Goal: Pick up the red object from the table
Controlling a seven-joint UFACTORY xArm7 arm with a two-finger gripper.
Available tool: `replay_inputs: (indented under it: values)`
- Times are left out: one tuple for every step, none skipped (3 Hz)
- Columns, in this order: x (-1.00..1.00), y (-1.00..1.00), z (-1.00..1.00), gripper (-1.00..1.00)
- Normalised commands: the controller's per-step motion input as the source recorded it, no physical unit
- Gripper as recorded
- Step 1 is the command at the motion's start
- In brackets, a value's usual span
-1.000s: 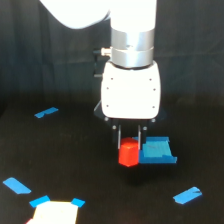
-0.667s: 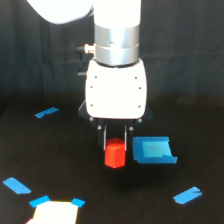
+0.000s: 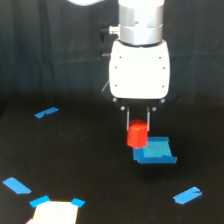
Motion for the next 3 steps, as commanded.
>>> replay_inputs:
  values:
    - [1.00,0.25,0.44,-1.00]
    - [1.00,-1.00,0.86,-1.00]
    - [0.50,0.18,1.00,-1.00]
